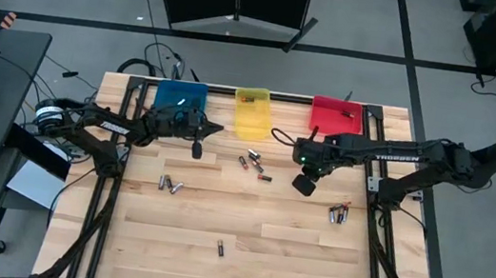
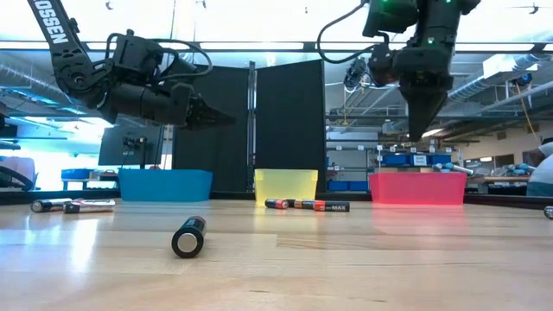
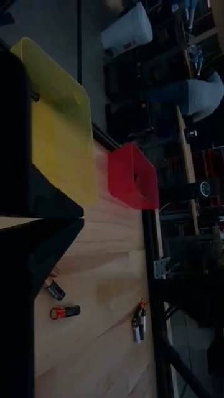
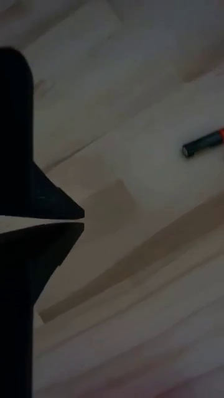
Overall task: Sort batteries
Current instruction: Put the silver battery into the blue bin
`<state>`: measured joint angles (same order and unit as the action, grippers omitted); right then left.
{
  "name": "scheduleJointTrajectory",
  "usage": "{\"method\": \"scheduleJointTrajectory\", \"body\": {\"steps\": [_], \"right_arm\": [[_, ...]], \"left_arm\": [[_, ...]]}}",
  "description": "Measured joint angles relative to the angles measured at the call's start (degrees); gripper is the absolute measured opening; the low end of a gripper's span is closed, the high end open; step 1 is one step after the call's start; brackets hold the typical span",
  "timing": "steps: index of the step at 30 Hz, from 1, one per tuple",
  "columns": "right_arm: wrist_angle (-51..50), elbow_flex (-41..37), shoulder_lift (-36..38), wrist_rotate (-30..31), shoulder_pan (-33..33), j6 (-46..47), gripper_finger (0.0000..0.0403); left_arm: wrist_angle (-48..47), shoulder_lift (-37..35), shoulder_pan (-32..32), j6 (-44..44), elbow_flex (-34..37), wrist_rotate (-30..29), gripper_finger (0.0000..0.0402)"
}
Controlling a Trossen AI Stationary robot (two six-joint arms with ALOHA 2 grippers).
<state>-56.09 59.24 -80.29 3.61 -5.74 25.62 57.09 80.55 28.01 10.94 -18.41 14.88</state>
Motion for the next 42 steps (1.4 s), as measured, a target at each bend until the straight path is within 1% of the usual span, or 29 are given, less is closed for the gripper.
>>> {"method": "scheduleJointTrajectory", "body": {"steps": [3, 7, 13, 16, 26, 30, 36, 42], "right_arm": [[0.5, -0.5, 0.0, -1.1, 0.6, -0.1, 0.0025], [0.8, -2.4, 0.0, -4.7, 2.6, 0.4, 0.0041], [0.6, -6.2, 0.0, -6.8, 6.9, 1.2, 0.0093], [0.2, -7.8, 0.0, -8.0, 9.1, -1.7, 0.0124], [-1.1, -9.9, 0.0, -9.3, 15.0, -7.4, 0.0233], [-2.2, -11.2, 0.0, -9.3, 18.0, -6.6, 0.0269], [-2.4, -13.5, 0.0, -8.6, 21.7, -6.0, 0.0306], [-1.6, -15.5, 0.0, -6.6, 23.8, -4.6, 0.0324]], "left_arm": [[0.4, 0.0, 0.0, -0.8, 0.0, 0.0, 0.0017], [0.2, 0.0, 0.0, -1.0, 0.0, 0.0, 0.0017], [0.3, 0.0, 0.0, -1.1, 0.0, 0.0, 0.0017], [0.4, 0.0, 0.0, -1.1, 0.0, 0.0, 0.0017], [-0.1, 0.0, 0.0, -2.6, 0.0, 0.1, 0.0017], [-1.3, 0.0, 0.0, -2.5, 0.0, 0.1, 0.0017], [-1.3, 0.0, 0.0, -2.5, 0.0, 0.1, 0.0016], [-1.6, 0.0, 0.0, -2.6, 0.0, 0.1, 0.0016]]}}
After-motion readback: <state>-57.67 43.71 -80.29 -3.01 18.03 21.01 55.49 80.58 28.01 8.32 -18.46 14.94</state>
